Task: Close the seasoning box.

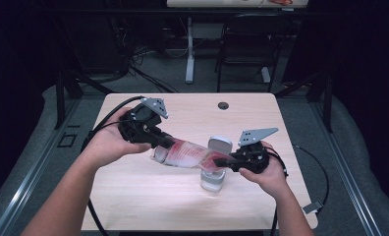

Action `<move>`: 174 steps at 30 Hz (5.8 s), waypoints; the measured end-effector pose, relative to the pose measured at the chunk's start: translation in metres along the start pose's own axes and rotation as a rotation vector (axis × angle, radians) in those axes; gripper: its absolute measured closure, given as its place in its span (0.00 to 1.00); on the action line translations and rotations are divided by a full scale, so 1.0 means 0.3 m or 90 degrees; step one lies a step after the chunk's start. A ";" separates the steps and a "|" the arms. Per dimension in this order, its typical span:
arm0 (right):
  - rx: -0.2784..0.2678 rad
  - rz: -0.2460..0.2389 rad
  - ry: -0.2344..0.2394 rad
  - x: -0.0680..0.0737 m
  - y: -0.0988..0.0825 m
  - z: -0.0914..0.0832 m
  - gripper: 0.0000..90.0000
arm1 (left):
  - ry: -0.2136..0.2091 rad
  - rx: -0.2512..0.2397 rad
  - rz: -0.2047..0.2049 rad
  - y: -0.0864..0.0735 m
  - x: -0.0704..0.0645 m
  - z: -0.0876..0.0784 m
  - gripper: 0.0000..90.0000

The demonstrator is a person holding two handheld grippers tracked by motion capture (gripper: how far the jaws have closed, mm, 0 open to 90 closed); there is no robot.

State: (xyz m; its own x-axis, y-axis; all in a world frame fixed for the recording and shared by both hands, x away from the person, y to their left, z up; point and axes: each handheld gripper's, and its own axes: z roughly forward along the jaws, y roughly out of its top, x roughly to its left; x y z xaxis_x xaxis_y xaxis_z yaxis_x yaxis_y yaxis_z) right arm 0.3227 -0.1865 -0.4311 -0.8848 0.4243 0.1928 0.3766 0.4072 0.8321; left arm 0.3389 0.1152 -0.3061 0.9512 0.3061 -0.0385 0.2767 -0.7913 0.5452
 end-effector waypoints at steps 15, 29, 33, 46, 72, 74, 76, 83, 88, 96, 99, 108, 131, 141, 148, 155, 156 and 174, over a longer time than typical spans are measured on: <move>-0.002 0.002 -0.004 -0.004 -0.003 0.004 0.93 | -0.001 -0.002 -0.002 -0.003 0.002 0.005 0.91; 0.000 0.001 -0.008 -0.007 -0.004 0.004 0.94 | -0.001 -0.004 -0.001 0.000 0.003 0.006 0.91; -0.002 0.002 -0.008 -0.009 -0.005 0.004 0.94 | -0.001 -0.004 0.000 0.001 0.002 0.006 0.91; -0.003 0.002 -0.013 -0.009 -0.005 0.002 0.94 | -0.002 -0.006 0.002 0.002 0.003 0.008 0.91; 0.002 -0.001 -0.018 -0.011 -0.005 -0.001 0.95 | 0.003 -0.006 0.001 0.012 -0.004 0.011 0.91; 0.003 -0.001 -0.018 -0.011 -0.005 0.000 0.95 | 0.002 -0.005 0.002 0.013 -0.004 0.010 0.91; 0.003 -0.001 -0.017 -0.011 -0.005 0.001 0.95 | 0.002 -0.005 0.004 0.013 -0.004 0.010 0.91; 0.003 0.001 -0.011 -0.010 -0.006 0.003 0.95 | 0.003 -0.004 0.006 0.020 -0.005 0.007 0.91; -0.001 0.005 -0.004 -0.011 -0.005 -0.003 0.96 | 0.002 -0.008 0.001 0.022 -0.003 0.005 0.91; 0.002 0.004 -0.002 -0.010 -0.003 -0.011 0.97 | 0.001 -0.010 0.001 0.024 -0.001 0.011 0.91; -0.001 0.005 -0.003 -0.011 -0.004 -0.013 0.98 | 0.000 -0.011 -0.001 0.025 -0.001 0.014 0.91; -0.002 0.004 -0.008 -0.012 -0.003 -0.011 0.98 | 0.002 -0.009 0.002 0.027 -0.005 0.008 0.91; 0.005 -0.002 0.000 -0.004 0.008 0.000 0.99 | 0.003 -0.018 -0.011 0.014 0.005 0.004 0.91; -0.006 0.004 -0.022 -0.011 0.007 -0.011 0.99 | 0.003 -0.019 -0.005 0.015 0.003 0.014 0.91; -0.012 0.008 -0.026 -0.012 0.007 -0.012 0.99 | 0.006 -0.019 -0.006 0.020 0.001 0.012 0.91; -0.005 0.009 -0.015 -0.017 0.004 -0.011 0.99 | 0.007 -0.014 -0.002 0.035 0.000 0.011 0.91; -0.005 0.010 -0.014 -0.019 0.003 -0.011 0.99 | 0.007 -0.015 -0.003 0.039 -0.001 0.012 0.91; 0.010 0.021 -0.022 -0.036 -0.013 -0.019 0.99 | 0.000 -0.014 0.000 0.053 -0.003 0.038 0.89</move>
State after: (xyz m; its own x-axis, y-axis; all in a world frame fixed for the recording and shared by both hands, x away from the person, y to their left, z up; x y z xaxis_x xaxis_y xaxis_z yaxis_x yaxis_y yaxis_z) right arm 0.3294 -0.1973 -0.4334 -0.8616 0.4655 0.2024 0.4106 0.4046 0.8171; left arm 0.3441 0.0963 -0.3071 0.9513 0.3058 -0.0382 0.2732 -0.7795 0.5637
